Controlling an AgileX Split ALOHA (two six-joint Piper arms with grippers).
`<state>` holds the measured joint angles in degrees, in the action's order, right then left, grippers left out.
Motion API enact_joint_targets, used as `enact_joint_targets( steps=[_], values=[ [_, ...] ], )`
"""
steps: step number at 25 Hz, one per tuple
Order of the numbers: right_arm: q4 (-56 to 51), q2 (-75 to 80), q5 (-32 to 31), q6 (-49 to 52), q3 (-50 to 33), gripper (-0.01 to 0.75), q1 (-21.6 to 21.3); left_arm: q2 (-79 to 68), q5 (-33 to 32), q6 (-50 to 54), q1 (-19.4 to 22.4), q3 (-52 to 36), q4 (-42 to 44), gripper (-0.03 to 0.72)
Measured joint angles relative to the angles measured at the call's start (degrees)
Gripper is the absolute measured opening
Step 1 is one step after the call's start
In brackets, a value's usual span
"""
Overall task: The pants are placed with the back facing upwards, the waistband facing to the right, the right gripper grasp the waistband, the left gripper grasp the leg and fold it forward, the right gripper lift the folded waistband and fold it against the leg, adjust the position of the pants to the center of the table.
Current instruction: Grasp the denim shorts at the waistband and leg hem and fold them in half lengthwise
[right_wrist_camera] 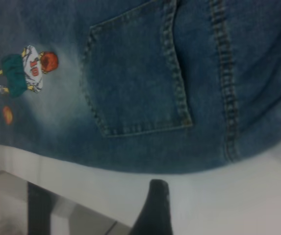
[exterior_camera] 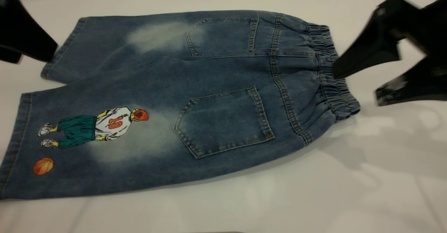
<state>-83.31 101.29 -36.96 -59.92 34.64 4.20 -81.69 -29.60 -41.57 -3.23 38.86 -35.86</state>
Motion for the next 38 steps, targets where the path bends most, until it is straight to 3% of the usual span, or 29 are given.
enact_joint_targets(
  steps=[5, 16, 38],
  values=[
    [-1.4, 9.2, -1.2, -1.0, 3.6, 0.598, -1.3, -2.6, 1.6, -0.4, -2.5, 0.0, -0.3, 0.511],
    [-1.5, 19.5, -3.9, -2.5, 9.4, 0.594, -3.9, -2.8, 2.6, -1.0, -2.7, 0.0, -0.4, 0.511],
    [-7.0, 22.4, -4.0, -10.2, 10.8, 0.566, -4.1, -3.0, 3.5, -1.2, -2.7, 0.0, -0.4, 0.511]
  ],
)
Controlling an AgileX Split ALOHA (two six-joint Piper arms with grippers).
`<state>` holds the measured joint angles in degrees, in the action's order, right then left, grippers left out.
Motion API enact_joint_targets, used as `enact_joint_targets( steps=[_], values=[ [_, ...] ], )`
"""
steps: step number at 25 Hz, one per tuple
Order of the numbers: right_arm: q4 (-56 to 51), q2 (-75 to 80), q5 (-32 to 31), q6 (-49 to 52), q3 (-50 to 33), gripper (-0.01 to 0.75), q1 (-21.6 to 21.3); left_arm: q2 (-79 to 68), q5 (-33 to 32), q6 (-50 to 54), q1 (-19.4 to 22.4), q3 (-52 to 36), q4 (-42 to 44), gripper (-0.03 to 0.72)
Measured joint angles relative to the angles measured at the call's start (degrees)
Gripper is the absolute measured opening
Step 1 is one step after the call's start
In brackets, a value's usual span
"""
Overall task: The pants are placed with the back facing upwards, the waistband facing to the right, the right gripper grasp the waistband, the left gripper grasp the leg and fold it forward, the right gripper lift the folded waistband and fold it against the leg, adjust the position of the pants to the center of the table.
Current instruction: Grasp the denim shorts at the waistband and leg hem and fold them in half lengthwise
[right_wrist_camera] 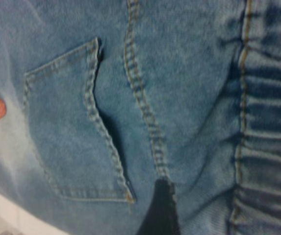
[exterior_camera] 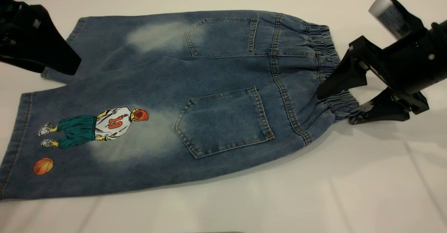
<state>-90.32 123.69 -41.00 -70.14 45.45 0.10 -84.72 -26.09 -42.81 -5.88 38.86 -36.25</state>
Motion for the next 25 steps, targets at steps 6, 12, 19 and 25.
enact_joint_targets(
  steps=[6, 12, 19, 25],
  values=[
    [-3.0, 1.4, -2.0, -3.3, 0.0, 0.553, -0.1, 0.0, 0.0, 0.0, 0.0, 0.0, 0.0, 0.511],
    [-5.7, 1.4, -0.9, -4.3, 0.0, 0.499, -0.1, 0.0, 0.0, 0.0, 0.0, 0.0, 0.0, 0.511],
    [-5.7, 1.5, -0.3, -4.3, 0.0, 0.214, -0.1, 0.0, 0.0, 0.0, 0.0, 0.0, 0.0, 0.511],
    [-5.6, 1.5, -0.6, -6.7, 0.0, 0.034, -0.1, 0.0, -0.7, 0.0, 0.0, 0.0, 2.1, 0.511]
  ],
)
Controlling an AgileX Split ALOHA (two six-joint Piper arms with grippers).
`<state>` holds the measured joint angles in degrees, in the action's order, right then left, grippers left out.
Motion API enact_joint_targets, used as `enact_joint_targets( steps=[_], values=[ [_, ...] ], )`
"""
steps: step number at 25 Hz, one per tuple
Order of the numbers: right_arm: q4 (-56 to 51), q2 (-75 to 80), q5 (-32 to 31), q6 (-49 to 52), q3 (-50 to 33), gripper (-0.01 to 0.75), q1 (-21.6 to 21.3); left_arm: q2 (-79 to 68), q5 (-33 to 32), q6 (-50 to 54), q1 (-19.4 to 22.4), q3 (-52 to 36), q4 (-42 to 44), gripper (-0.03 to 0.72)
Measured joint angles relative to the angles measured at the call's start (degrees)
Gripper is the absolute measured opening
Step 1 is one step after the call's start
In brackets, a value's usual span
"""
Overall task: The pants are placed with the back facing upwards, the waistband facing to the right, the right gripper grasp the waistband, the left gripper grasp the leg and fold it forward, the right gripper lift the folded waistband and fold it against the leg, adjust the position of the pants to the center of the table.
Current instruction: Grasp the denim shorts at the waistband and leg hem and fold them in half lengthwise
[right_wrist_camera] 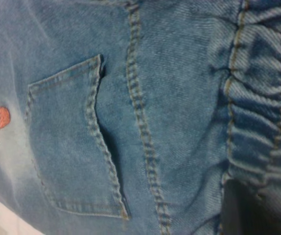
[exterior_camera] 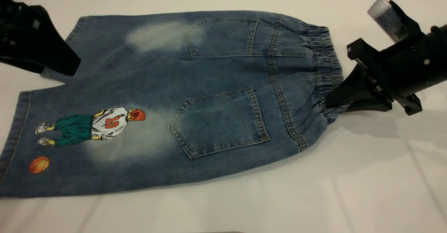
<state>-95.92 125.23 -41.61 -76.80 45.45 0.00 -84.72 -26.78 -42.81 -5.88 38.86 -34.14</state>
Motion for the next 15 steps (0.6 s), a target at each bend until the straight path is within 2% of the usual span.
enact_joint_targets(
  steps=[5, 12, 15],
  values=[
    [0.0, 0.0, 0.0, -0.6, 0.0, 0.03, 0.0, 0.0, -3.8, 5.8, 0.0, -0.1, 13.5, 0.511],
    [0.1, 0.0, 0.0, -1.7, 0.0, 0.032, 0.0, -0.4, -3.4, 33.2, 0.0, -7.4, 41.3, 0.511],
    [0.1, 0.0, 0.0, -1.9, 0.0, 0.034, 0.0, -2.5, -1.0, 42.8, 0.0, -9.8, 49.6, 0.511]
  ],
)
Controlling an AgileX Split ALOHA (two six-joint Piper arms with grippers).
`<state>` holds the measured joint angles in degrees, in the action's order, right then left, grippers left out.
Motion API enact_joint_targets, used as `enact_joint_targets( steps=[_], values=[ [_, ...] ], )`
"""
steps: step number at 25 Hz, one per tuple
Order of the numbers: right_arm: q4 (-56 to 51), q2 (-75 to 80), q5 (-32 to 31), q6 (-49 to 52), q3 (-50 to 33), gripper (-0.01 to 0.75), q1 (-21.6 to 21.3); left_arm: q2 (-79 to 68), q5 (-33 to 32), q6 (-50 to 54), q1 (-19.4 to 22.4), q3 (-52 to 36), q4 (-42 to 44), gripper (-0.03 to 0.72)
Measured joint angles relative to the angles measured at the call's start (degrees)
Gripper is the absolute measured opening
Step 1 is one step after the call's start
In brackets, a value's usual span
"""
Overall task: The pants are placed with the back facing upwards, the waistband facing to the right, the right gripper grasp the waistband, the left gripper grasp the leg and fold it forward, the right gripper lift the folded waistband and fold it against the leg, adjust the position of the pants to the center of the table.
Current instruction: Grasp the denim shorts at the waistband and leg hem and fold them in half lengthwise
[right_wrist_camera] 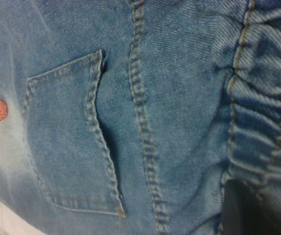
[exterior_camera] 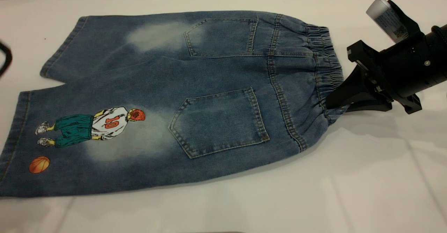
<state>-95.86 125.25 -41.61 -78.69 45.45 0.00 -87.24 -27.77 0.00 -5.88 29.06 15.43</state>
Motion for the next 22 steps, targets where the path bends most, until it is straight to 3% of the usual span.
enact_joint_targets(
  steps=[4, 12, 22],
  values=[
    [0.0, 0.0, 0.0, 0.0, 0.0, 0.034, 0.0, -5.8, 4.4, 7.4, 0.0, -0.2, 6.7, 0.511],
    [0.0, 0.0, -0.1, 0.0, 0.0, 0.039, 0.0, -16.2, 12.9, 8.9, 0.0, 0.0, 8.9, 0.511],
    [0.0, 0.0, -0.5, 0.0, 0.0, 0.049, 0.0, -23.0, 14.7, 8.9, 0.0, 3.4, 9.4, 0.492]
  ],
)
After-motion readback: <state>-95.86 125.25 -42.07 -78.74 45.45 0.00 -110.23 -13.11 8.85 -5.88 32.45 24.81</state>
